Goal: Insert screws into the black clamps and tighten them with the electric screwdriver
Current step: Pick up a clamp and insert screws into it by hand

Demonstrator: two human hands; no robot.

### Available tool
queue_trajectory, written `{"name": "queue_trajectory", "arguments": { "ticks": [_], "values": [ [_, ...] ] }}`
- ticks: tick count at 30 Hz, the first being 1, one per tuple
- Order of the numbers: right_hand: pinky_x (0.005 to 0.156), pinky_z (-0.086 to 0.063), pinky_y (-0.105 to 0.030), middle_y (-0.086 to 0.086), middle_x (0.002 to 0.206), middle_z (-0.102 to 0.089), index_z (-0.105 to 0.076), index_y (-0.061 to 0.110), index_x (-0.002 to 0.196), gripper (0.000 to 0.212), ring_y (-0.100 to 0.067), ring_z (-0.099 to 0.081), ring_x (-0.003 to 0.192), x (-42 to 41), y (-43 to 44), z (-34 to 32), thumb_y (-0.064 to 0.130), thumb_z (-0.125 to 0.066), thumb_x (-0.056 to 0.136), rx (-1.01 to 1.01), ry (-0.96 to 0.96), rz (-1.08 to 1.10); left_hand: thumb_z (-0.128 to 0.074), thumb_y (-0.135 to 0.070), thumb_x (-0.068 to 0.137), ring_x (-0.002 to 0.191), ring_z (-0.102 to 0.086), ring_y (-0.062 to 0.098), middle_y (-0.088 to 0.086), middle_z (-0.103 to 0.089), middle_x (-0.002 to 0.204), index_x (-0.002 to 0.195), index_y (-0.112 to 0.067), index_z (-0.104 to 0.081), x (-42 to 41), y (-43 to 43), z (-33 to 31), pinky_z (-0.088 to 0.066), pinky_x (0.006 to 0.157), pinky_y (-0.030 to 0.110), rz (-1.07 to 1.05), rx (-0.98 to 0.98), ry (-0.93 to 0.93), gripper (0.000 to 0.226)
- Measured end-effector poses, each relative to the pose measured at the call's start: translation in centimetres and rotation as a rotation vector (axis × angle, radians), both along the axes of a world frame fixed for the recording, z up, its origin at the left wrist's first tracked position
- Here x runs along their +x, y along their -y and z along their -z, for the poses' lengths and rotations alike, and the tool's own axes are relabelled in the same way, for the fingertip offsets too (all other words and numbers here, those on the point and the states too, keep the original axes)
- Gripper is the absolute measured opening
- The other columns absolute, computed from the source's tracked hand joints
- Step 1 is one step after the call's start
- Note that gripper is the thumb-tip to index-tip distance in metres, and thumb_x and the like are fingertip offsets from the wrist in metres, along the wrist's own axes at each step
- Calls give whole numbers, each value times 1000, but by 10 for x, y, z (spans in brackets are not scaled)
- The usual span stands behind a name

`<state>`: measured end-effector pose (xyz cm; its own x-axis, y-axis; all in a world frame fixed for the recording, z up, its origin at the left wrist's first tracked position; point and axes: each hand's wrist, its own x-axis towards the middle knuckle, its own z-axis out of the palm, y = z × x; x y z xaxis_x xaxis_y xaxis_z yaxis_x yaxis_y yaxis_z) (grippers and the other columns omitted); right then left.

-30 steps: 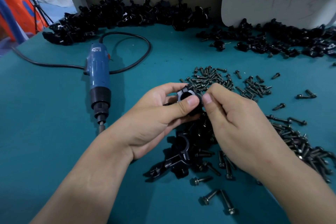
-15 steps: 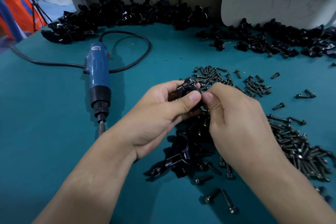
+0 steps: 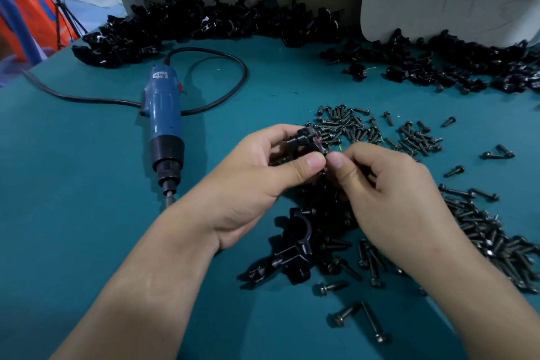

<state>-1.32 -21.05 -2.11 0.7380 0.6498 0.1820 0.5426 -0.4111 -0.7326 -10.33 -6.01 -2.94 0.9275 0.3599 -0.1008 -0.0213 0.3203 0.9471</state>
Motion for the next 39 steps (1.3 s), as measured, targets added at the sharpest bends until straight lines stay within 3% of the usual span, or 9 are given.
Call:
{"name": "queue_trajectory", "arguments": {
  "ticks": [3,7,11,14,21,24,28,35,39],
  "values": [
    [53,-44,-21,11,70,-65,-64,31,79,20,-9,-59,67,2,0,4,34,-59,99,26,21,-8,-70,-7,88,101,-68,19,10,-71,107,121,-3,-64,2,3,1,-55,102,29,-1,51,-40,34],
    [68,-46,-9,18,85,-68,-68,38,92,23,5,-61,83,3,0,5,15,-67,96,33,40,-24,-65,-3,94,92,-69,14,8,-71,106,124,-1,-63,2,3,0,-60,92,24,-13,9,-66,30],
    [84,-58,-28,25,90,-70,-70,38,97,16,1,-68,89,7,2,4,23,-72,93,134,-44,-26,-69,-9,84,97,-72,16,15,-67,113,133,-8,-62,1,1,-2,-61,87,25,-15,-126,-26,49],
    [79,-61,-31,22,84,-73,-74,36,93,18,-2,-71,82,5,2,2,19,-71,95,190,-41,-48,-70,-11,80,95,-72,16,14,-66,108,132,-12,-65,0,0,-2,-61,87,26,11,-142,-15,52],
    [86,-56,-16,23,94,-76,-79,33,107,23,5,-71,92,5,4,-1,16,-72,93,254,-65,-75,-72,-14,82,106,-73,20,17,-73,117,124,0,-68,-1,-4,-1,-61,84,26,54,-286,-14,45],
    [79,-55,-11,28,92,-75,-78,38,102,22,7,-71,87,4,4,-4,19,-71,93,310,-78,-104,-69,-15,84,105,-74,20,14,-75,118,127,3,-66,-3,-6,-2,-61,86,26,86,-331,2,47],
    [83,-57,-15,24,96,-76,-78,34,101,28,4,-72,92,4,3,-6,8,-71,93,362,-142,-149,-65,-14,87,98,-75,19,14,-74,114,133,5,-61,-5,-5,-5,-62,85,27,116,-364,-2,50],
    [81,-54,-13,19,87,-75,-76,22,92,21,0,-72,89,5,3,-5,1,-75,88,377,-8,-155,-65,-13,86,91,-71,14,12,-70,111,136,6,-60,-7,-6,-7,-62,81,27,118,-353,-25,54],
    [87,-54,-16,22,91,-76,-77,26,93,26,0,-71,94,5,3,-5,0,-75,89,387,54,-159,-65,-13,85,87,-71,14,13,-69,108,131,10,-61,-6,-6,-6,-62,76,25,115,-367,-34,52]
  ]
}}
